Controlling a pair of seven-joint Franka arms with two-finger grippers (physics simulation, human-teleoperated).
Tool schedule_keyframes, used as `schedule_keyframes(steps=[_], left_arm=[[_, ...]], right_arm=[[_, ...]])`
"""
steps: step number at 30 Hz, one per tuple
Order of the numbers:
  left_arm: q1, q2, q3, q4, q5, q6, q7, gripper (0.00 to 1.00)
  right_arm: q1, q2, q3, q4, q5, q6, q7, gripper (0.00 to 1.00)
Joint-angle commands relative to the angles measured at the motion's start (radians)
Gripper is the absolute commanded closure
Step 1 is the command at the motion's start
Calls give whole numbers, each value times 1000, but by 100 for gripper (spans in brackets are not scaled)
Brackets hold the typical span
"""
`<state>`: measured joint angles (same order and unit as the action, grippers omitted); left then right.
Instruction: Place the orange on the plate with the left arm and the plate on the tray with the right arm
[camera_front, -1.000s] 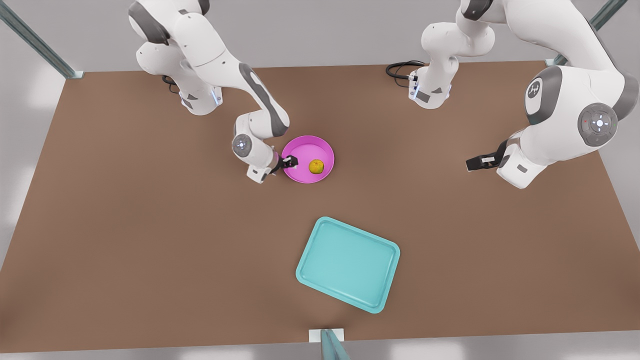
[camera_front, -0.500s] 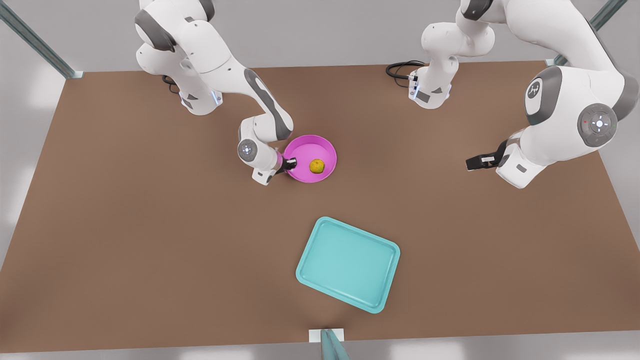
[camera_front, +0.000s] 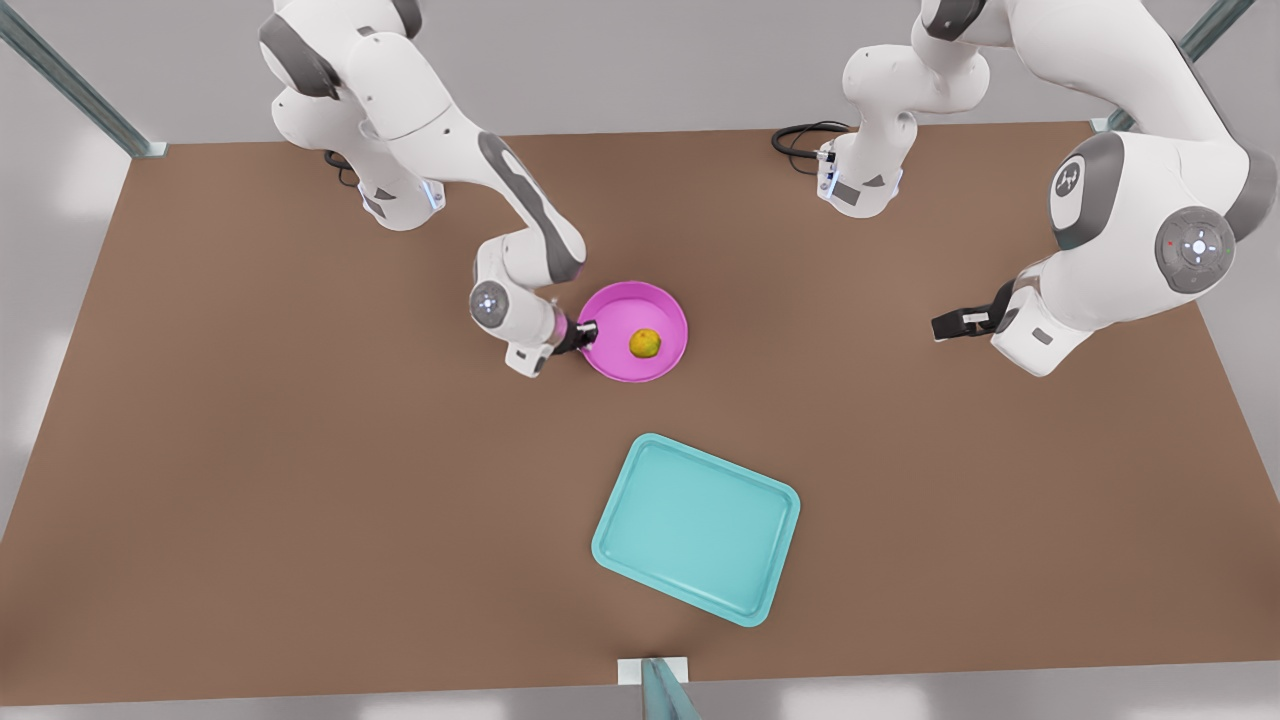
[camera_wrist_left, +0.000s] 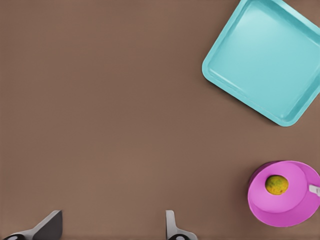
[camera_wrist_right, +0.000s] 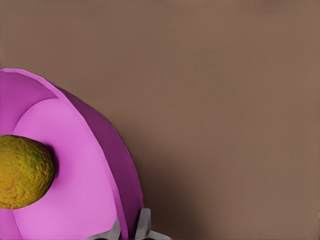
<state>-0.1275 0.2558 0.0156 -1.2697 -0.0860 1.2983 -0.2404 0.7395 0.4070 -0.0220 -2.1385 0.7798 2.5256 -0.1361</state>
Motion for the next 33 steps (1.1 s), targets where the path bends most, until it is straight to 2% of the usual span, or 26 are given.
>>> schedule_keyframes(steps=[1,6,11,19,23,27,28,33], left_arm=[[0,-1,0,1,0,-1,7,0],[0,-3,1,1,2,-10,6,0],[0,0,11,-5,2,-10,4,0],[0,0,11,-5,2,-8,4,0],[0,0,11,-3,2,-8,4,0],[0,0,11,-5,3,-8,4,0],[0,0,11,-5,3,-8,4,0],[0,5,11,-5,3,-8,4,0]], right_arm=[[-15,7,-1,41,15,-41,21,79],[-49,81,-3,215,35,-44,30,79],[-91,306,-4,581,82,-59,125,79],[-193,618,-7,1054,75,-71,196,79],[-207,685,-9,1129,72,-70,193,79],[-209,694,-9,1135,72,-70,191,79],[-209,694,-9,1135,72,-71,190,1],[-209,684,-7,1129,72,-73,190,0]])
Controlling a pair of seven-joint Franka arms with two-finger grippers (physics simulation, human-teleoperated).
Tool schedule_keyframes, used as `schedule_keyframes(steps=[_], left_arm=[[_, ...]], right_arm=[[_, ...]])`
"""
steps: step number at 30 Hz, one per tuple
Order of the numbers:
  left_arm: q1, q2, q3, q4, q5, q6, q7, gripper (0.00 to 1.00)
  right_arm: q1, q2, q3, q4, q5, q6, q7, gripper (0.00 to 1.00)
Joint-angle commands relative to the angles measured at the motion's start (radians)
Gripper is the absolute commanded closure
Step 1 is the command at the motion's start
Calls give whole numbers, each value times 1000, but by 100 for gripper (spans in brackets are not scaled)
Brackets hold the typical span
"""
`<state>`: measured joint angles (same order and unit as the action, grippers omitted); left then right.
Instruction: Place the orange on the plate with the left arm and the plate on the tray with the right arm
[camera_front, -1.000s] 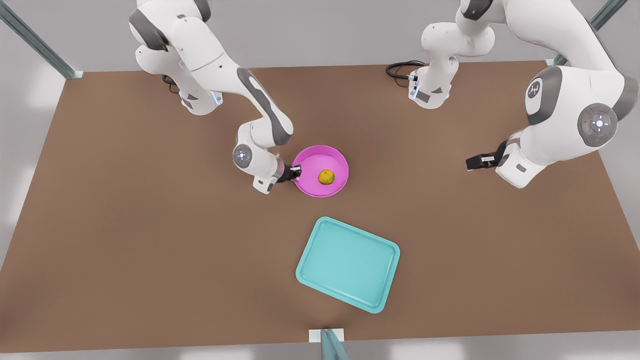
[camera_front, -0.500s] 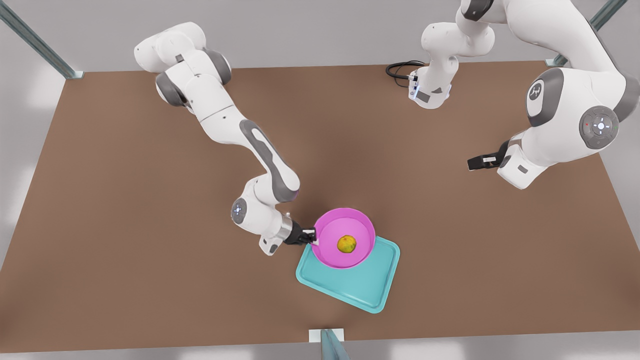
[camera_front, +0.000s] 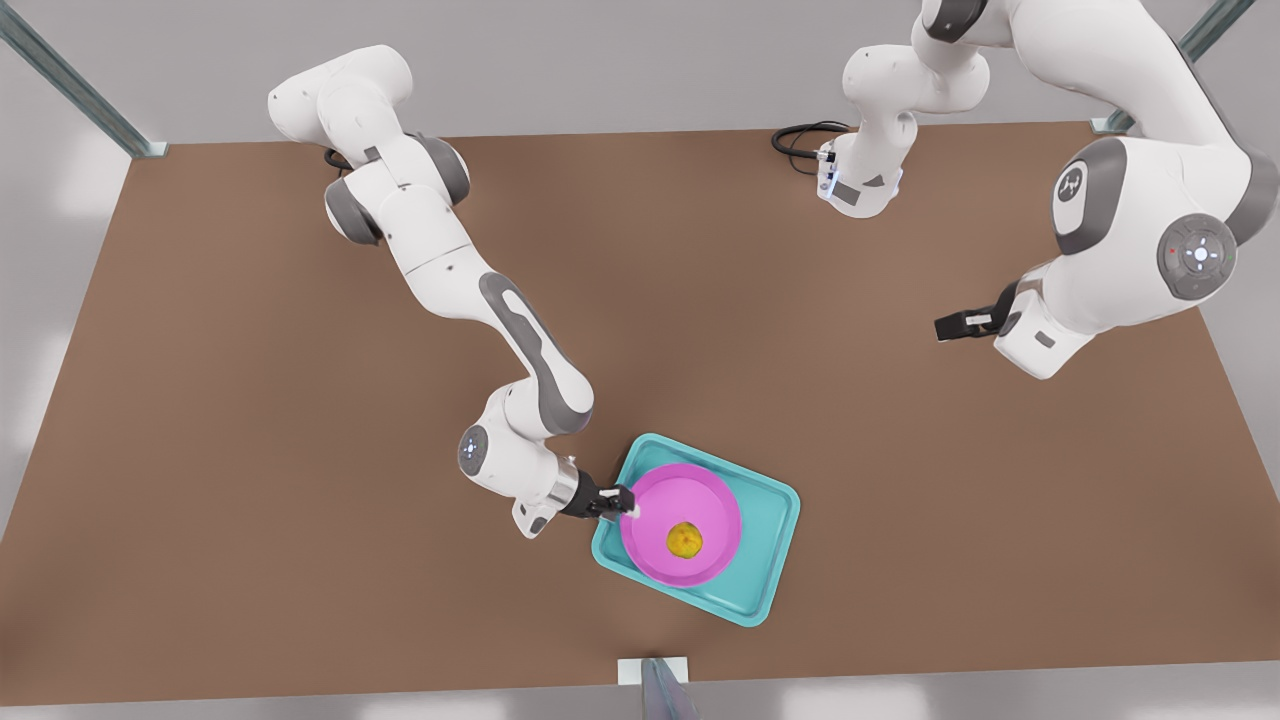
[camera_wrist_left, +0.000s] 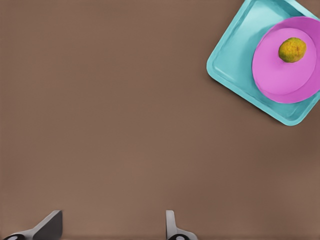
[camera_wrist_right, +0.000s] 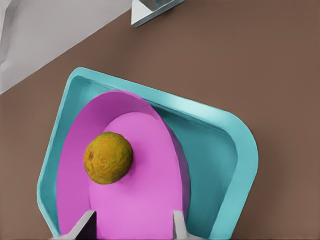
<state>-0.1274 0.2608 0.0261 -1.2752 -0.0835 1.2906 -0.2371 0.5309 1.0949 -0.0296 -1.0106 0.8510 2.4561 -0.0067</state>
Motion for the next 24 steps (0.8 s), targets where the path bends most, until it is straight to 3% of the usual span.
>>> schedule_keyframes(steps=[1,4,7,8,10,12,13,15,18,19,24], left_arm=[[0,0,0,0,1,-1,-1,0],[0,0,0,2,-1,-1,-4,0],[-1,9,-2,8,2,-4,-14,0],[-2,9,-2,8,2,-16,-13,0],[-2,11,-2,10,1,-31,-8,0],[-2,11,-5,10,1,-31,-8,0],[-2,11,-5,10,1,-31,-7,0],[-2,20,-5,10,1,-39,-7,0],[-2,46,-6,54,-1,-77,-7,0],[-2,44,-6,54,-1,-77,-7,0],[-2,46,-6,54,1,-79,-11,0]], right_arm=[[0,-6,1,0,0,-3,60,0],[-37,-53,-36,1,-23,-175,59,0],[-46,-128,-266,7,-292,-693,-90,0],[-48,-150,-320,9,-386,-790,-160,0],[-43,-246,-507,9,-562,-1005,-354,0],[-42,-401,-601,9,-645,-1124,-380,0],[-51,-481,-586,6,-665,-1140,-378,0],[-184,-789,-271,-154,-946,-1118,-357,0],[-366,-1004,-90,-374,-955,-1065,-276,0],[-414,-1063,-44,-454,-957,-1017,-276,0],[-416,-1073,-42,-476,-958,-1013,-266,0]])
